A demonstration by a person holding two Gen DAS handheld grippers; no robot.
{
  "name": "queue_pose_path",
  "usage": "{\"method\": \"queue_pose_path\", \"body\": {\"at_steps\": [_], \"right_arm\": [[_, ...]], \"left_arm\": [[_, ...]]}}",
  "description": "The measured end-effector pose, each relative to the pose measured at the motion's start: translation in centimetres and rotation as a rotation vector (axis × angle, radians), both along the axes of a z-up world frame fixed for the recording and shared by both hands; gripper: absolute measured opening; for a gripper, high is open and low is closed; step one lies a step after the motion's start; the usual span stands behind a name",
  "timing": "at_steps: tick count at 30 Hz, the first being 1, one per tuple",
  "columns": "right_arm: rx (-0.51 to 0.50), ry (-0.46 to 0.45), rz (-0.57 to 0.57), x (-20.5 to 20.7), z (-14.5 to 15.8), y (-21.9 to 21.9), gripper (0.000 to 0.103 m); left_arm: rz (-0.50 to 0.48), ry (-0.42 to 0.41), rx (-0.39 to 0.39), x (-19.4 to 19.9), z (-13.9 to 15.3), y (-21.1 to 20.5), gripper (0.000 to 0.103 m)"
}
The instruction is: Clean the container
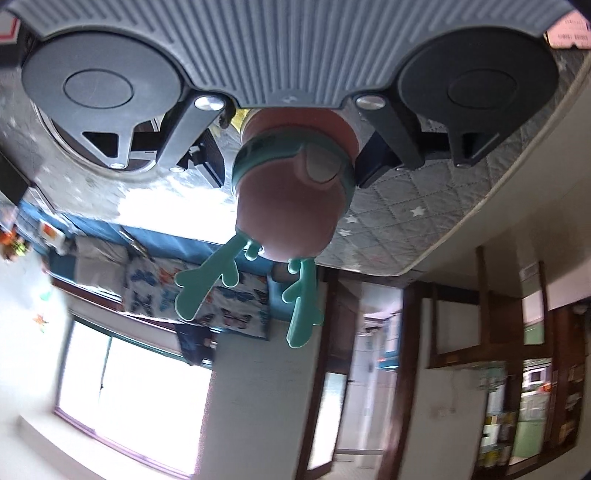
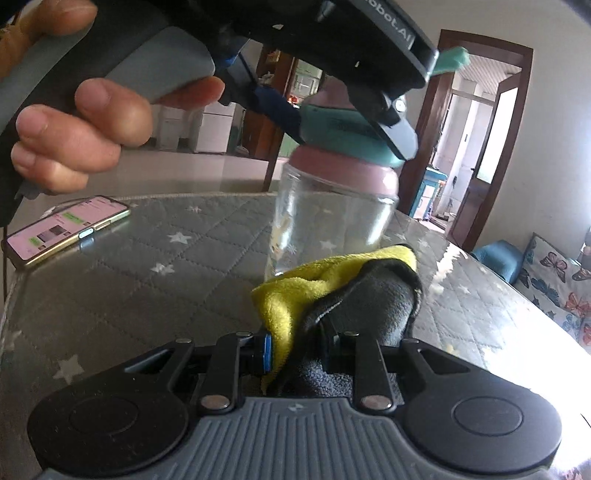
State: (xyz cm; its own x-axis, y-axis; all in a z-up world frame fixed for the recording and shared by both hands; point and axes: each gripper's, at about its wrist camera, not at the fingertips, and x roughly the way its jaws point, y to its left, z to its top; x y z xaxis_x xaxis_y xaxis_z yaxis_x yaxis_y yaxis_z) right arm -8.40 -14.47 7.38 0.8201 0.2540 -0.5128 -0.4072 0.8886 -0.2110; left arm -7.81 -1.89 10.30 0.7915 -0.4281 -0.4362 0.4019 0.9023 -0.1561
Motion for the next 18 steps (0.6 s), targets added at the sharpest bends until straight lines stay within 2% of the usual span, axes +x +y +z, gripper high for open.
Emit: {"method": "queue_pose_path", "body": {"at_steps": [12, 18], "right_arm": [[-0.031, 0.0, -0.042, -1.0, 0.2, -2.3, 0.022], [-0.017, 0.003, -0.051, -1.5, -0.1, -4.1, 0.022]], "left_arm": [[0.301, 0.003, 0.059, -1.7, -0.2, -4.2, 0.076], [0.403, -0.002, 0.077, -2.1, 0.0, -5.7, 0.076]]}}
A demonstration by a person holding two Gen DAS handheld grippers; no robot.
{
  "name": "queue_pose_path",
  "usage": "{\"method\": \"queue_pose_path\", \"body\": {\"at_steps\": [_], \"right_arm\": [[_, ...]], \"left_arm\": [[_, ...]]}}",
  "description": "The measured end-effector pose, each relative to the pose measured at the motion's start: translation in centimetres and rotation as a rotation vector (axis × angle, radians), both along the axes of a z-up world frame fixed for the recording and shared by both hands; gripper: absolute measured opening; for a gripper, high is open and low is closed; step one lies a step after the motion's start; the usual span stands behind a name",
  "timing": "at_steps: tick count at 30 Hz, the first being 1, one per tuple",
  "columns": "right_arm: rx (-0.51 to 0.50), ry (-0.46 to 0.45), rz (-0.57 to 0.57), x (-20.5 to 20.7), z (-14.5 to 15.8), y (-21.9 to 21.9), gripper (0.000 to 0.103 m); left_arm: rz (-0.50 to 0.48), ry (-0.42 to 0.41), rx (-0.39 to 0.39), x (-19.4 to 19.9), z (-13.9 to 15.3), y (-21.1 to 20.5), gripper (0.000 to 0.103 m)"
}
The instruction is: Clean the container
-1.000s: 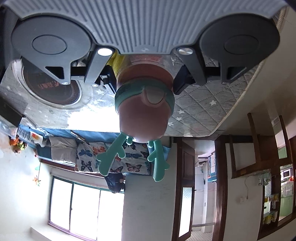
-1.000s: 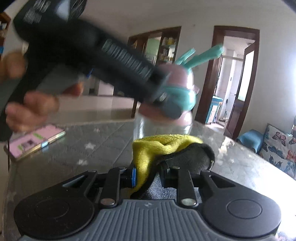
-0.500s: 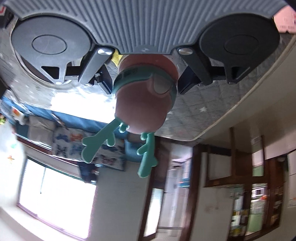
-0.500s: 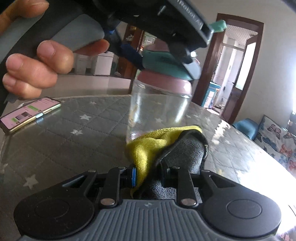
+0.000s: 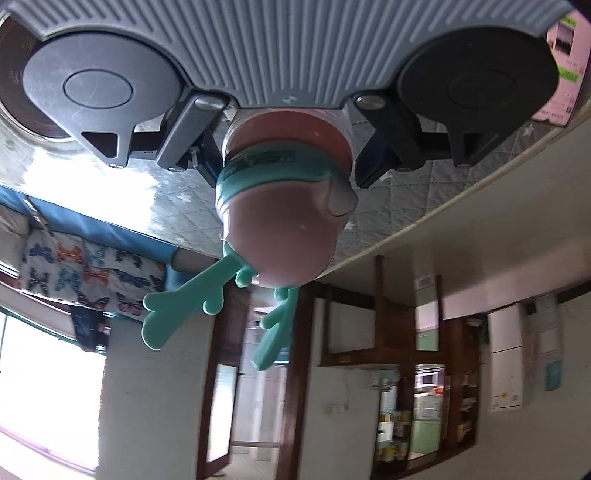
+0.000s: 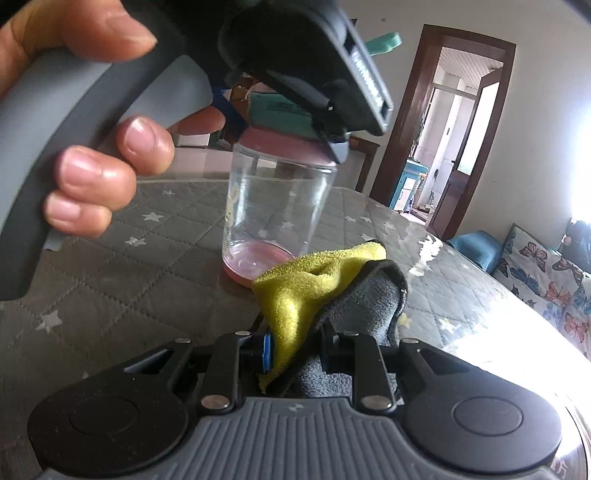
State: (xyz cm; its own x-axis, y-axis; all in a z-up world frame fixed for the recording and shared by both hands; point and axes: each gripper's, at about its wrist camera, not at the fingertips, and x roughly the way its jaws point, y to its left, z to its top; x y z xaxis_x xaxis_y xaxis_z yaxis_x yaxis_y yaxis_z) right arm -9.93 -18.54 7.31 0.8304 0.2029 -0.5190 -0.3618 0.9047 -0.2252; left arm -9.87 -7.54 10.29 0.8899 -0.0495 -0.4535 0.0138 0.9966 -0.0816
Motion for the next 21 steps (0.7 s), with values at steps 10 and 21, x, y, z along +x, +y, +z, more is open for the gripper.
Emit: {"method": "queue_pose_path", "body": {"at_steps": [10, 21], "right_arm": [[0.041, 0.005, -0.013, -0.4, 0.0, -2.2, 0.022], [0.038, 0.001, -0.018, -0.1, 0.2, -2.9, 0.022]], "left_arm": [[-0.038, -0.01, 0.034, 0.3, 0.5, 0.3, 0.075], [-0.364, 0.004, 0.011, 0.8, 0.5, 5.3, 0.073]]}}
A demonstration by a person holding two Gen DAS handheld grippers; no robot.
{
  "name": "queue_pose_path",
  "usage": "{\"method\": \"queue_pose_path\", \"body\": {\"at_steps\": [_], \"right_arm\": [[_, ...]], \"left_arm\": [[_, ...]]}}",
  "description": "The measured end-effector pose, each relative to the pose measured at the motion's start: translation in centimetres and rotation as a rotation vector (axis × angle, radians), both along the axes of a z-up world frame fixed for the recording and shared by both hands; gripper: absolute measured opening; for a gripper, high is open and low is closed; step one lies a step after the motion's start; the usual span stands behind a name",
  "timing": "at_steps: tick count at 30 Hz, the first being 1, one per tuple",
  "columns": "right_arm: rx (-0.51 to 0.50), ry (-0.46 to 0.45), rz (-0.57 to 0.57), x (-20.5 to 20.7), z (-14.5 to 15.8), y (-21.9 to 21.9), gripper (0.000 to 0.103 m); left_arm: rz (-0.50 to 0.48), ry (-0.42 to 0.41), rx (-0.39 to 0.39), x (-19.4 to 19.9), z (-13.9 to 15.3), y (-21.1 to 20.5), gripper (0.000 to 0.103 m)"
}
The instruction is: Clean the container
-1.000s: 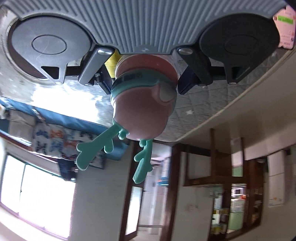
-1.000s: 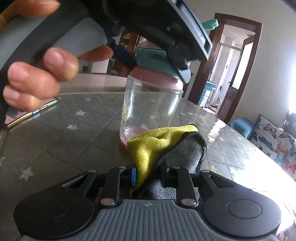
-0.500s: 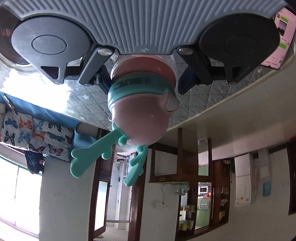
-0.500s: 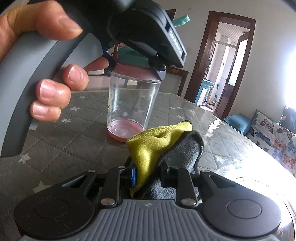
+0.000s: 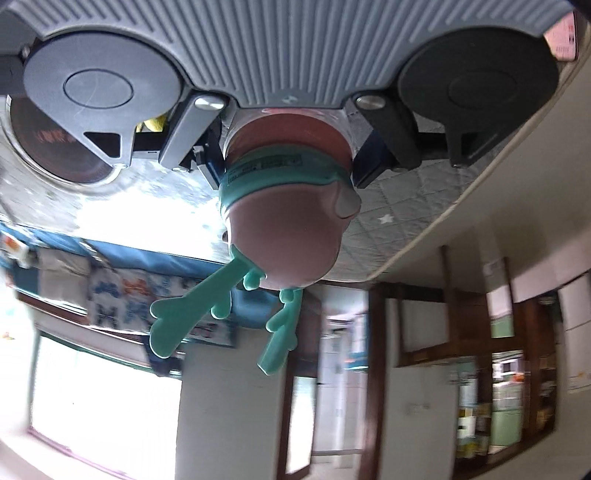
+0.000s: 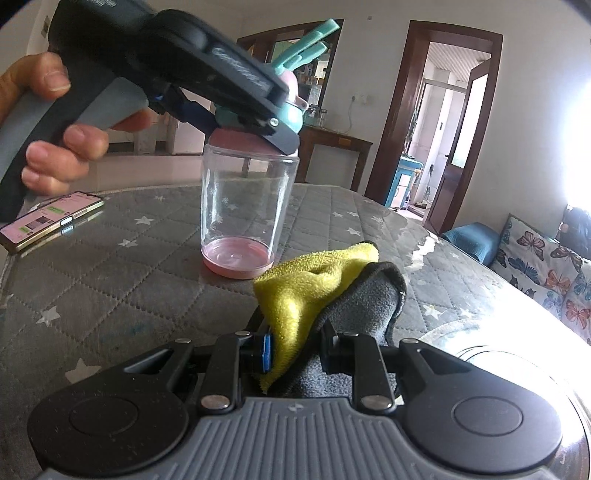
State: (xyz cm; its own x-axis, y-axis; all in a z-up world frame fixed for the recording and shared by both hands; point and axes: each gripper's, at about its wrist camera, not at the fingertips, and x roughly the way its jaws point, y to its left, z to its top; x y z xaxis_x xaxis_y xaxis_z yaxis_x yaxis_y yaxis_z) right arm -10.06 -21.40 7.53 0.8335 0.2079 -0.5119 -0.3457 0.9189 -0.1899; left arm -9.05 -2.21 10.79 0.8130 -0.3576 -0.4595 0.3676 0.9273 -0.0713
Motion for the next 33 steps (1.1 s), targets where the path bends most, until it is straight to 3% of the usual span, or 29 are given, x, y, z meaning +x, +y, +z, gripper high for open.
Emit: {"method": "queue_pose_path", "body": {"at_steps": [5, 13, 20, 28, 33], "right_arm": [[-0.007, -0.001, -0.003, -0.1, 0.2, 0.2, 0.022], [-0.006, -0.01, -0.006, -0.3, 0.4, 0.1, 0.022], [0.023, -0.044, -0.001, -0.6, 1.7, -0.4, 0.021], [0.09, -0.166, 0.029, -0.5, 4.9, -0.5, 0.018], [0.035, -0.215, 0.104, -0.2, 4.8, 0.5, 0.018]], "left_arm": [[-0.093, 0.015, -0.048, 0.7, -0.5, 2.3, 0.072], [-0.242, 0.017, -0.045, -0.8, -1.0, 3.5, 0.072], [-0.389, -0.032, 0.036, -2.5, -1.4, 2.6, 0.072], [-0.418, -0.032, 0.026, -1.6, -1.7, 2.8, 0.072], [-0.419, -0.036, 0.02, -1.7, -1.6, 2.7, 0.073]]}}
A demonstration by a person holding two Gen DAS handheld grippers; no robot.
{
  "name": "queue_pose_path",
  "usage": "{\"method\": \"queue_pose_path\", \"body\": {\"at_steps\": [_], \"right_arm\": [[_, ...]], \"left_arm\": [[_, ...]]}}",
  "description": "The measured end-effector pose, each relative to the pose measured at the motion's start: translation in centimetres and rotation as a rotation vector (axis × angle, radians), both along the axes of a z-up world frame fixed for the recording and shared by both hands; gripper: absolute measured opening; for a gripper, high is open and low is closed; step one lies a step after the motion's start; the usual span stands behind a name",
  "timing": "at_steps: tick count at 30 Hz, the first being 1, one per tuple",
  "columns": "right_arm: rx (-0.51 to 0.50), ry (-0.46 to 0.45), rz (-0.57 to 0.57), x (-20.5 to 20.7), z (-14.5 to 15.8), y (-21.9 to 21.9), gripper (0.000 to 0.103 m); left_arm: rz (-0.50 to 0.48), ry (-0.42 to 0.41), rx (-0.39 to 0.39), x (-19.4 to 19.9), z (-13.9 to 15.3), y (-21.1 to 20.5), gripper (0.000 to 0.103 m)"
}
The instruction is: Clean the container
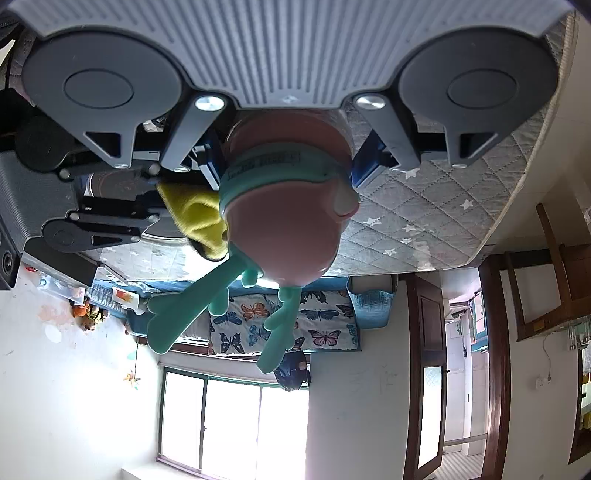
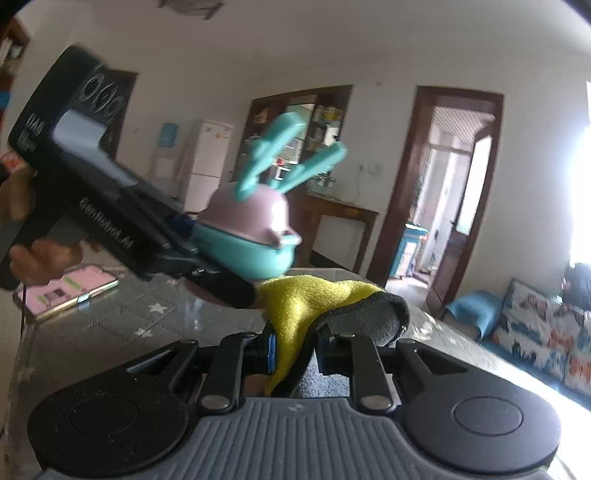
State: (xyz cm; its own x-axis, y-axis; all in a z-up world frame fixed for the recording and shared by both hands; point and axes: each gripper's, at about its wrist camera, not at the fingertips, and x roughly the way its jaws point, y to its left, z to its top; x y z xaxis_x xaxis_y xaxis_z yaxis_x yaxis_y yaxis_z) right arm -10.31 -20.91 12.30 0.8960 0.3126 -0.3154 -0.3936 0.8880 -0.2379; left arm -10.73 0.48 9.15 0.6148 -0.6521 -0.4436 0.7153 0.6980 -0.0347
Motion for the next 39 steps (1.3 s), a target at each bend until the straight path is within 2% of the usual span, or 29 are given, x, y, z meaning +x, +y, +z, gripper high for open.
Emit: {"method": "queue_pose_path", "body": {"at_steps": [9, 17, 21, 28, 35, 39], "right_arm": [[-0.095, 0.028, 0.046, 0.4, -2.4, 1.4, 0.018], [-0.304, 0.036, 0.104, -0.3, -5.2, 4.8, 0.019], [-0.327, 0.067, 0.102, -0.2, -6.3, 5.7, 0.018], [-0.141, 0.127, 0.052, 1.1, -4.5, 3.7, 0.018], [0.28, 0.223, 0.025, 3.4, -0.9, -1.4, 0.018], [0.477, 0.261, 0.035, 4.3, 0.5, -4.0, 0.018]], "left_arm": [[0.013, 0.006, -0.021, 0.0, 0.1, 0.2, 0.073], [0.053, 0.02, -0.037, 0.1, 0.2, 0.2, 0.073], [0.081, 0.009, -0.034, -0.4, 0.1, 0.0, 0.073], [0.094, 0.006, -0.034, -0.6, 0.0, 0.1, 0.073], [0.071, -0.003, -0.036, -0.4, 0.4, 0.5, 0.073], [0.072, 0.002, -0.036, -0.5, 0.1, 0.5, 0.073]]}}
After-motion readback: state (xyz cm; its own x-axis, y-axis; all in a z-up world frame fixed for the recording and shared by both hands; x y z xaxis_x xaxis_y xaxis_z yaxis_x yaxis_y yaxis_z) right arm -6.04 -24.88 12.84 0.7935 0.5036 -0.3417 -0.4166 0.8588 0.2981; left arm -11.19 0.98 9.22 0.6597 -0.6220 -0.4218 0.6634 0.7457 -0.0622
